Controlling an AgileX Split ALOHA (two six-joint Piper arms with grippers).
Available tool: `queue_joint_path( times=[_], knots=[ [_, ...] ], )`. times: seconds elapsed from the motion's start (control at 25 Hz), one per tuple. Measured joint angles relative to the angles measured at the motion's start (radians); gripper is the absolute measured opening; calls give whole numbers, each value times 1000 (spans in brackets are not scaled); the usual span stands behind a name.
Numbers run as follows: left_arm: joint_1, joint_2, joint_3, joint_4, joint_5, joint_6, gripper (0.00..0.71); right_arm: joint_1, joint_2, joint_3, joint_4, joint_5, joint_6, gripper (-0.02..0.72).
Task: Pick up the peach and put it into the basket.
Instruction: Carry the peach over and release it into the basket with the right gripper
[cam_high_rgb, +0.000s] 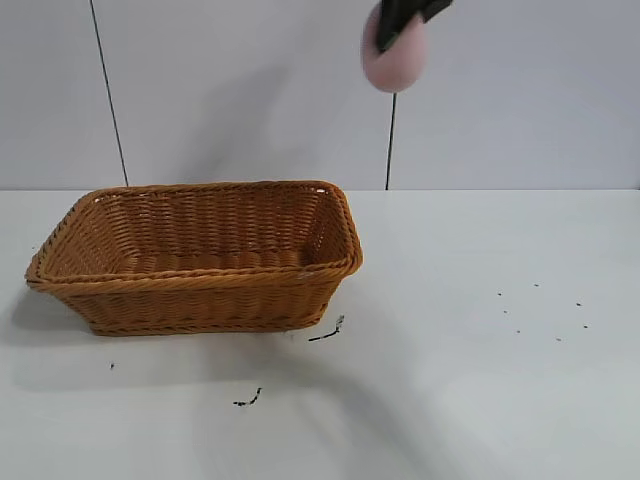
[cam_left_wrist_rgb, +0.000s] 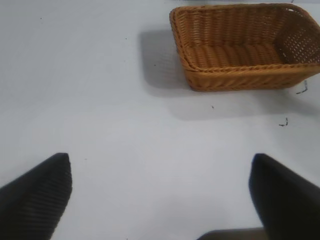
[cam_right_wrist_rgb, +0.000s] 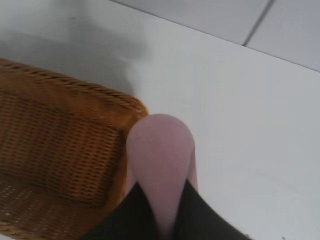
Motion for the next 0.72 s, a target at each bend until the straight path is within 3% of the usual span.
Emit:
queue_joint_path(
  times=[0.32,0.44,0.52,0.6,0.72],
  knots=[
    [0,0,0,0,0,0,693,45,193,0,7,-122,0,-8],
    [0,0,0,0,0,0,693,45,250,0,0,-139,0,-7],
    [0,0,0,0,0,0,693,45,274,0,7,-141,0,32],
    [0,0,0,0,0,0,693,45,281,0,7,-143,0,169],
    [0,0,0,0,0,0,693,45,279,0,8,-152,0,503]
  ],
)
